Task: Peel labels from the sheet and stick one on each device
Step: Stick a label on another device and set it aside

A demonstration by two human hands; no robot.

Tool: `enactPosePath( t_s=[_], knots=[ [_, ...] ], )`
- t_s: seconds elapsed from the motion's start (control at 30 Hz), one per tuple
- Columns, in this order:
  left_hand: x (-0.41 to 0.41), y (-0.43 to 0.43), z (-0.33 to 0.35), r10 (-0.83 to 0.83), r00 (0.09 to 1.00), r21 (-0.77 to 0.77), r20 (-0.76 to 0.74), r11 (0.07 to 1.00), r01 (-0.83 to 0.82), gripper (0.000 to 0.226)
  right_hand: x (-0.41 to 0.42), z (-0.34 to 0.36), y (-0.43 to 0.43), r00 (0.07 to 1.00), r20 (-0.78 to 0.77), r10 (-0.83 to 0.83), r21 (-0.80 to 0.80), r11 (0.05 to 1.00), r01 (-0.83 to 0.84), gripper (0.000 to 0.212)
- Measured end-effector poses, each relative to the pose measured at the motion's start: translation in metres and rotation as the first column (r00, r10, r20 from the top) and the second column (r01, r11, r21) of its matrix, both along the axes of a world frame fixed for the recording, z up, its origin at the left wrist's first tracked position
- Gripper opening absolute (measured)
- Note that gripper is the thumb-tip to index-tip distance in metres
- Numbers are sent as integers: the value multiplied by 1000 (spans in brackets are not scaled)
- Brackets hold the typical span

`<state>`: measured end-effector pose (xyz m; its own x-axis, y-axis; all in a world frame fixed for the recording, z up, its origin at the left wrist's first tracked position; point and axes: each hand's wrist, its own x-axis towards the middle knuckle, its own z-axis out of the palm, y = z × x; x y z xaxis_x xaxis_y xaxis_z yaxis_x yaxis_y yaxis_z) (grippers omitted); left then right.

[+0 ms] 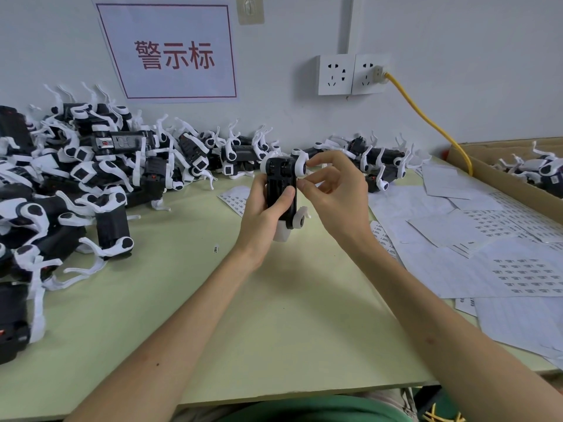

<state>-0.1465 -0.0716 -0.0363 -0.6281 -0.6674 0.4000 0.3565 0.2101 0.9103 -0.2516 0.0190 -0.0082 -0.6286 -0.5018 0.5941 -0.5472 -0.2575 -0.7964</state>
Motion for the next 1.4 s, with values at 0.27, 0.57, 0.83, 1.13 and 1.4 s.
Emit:
enactPosePath(
  t_s=[0.27, 0.57, 0.83, 1.13, 1.4],
  knots=[
    [1, 2, 2, -5, 1000, 21, -12, 1000, 5, 22, -1, 1, 1, 1000, 6, 18, 0, 1000, -18, 22],
    [-1, -1, 5, -6, 1000, 114, -7, 993, 6, 28, -1, 3, 0, 998, 1, 57, -33, 998, -57, 23],
    [0, -2, 5, 4, 1000, 112, -2, 994, -4, 29, 0, 2, 0, 999, -24, 47, -30, 998, -48, 20],
    [1, 0, 3, -3, 1000, 34, -26, 999, 4, 23, 0, 2, 1, 999, -25, 25, -14, 1000, -25, 21],
    [2, 2, 3, 18, 1000, -14, -13, 1000, -18, 27, 2, 3, 2, 1000, -6, 31, 1, 1000, -31, 21]
  ],
)
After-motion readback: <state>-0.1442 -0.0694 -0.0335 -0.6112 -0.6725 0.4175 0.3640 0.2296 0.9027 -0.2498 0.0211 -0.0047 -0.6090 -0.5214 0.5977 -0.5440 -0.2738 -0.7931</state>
